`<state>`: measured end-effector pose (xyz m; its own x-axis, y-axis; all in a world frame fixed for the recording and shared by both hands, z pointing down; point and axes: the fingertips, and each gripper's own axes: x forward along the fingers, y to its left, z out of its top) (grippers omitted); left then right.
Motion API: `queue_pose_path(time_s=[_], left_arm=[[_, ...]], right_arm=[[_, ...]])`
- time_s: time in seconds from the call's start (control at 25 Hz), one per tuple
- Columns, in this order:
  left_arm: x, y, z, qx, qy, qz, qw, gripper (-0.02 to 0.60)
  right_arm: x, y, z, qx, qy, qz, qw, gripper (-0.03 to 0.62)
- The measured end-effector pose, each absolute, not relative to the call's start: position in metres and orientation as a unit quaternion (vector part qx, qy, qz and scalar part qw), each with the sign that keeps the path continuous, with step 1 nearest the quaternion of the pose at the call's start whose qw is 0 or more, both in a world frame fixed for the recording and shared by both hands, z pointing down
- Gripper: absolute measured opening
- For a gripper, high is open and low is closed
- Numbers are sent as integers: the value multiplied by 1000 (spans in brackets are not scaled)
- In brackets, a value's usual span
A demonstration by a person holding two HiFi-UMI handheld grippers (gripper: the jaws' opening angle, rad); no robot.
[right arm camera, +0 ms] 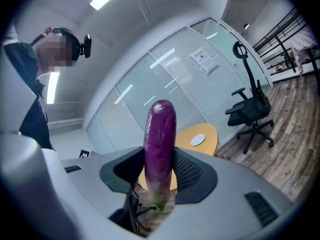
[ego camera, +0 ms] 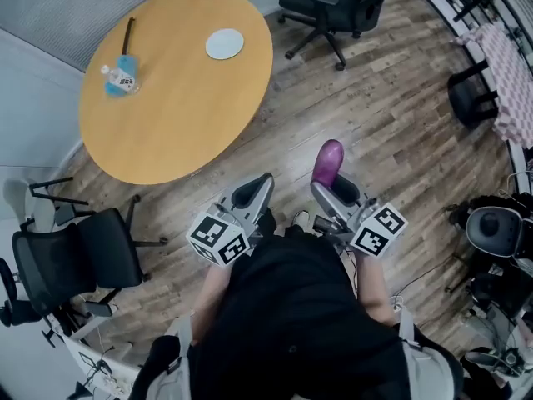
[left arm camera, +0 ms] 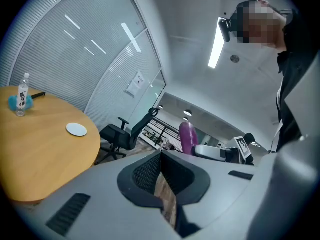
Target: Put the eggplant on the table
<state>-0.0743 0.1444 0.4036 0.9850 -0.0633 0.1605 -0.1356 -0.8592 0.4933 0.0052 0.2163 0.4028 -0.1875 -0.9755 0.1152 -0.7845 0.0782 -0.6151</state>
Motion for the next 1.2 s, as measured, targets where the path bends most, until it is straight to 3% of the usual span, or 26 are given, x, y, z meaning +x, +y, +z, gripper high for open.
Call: queue_pose_path(time_s=[0.52,1.2], left_arm=[[-98,18,397,967,-33,56,247,15],[-82,-44,416,960,-53,67,267,14]], right_arm=[[-10,83,380,-632,718,-259,134,187],[8,24,393,-620,722,-278,131,187]])
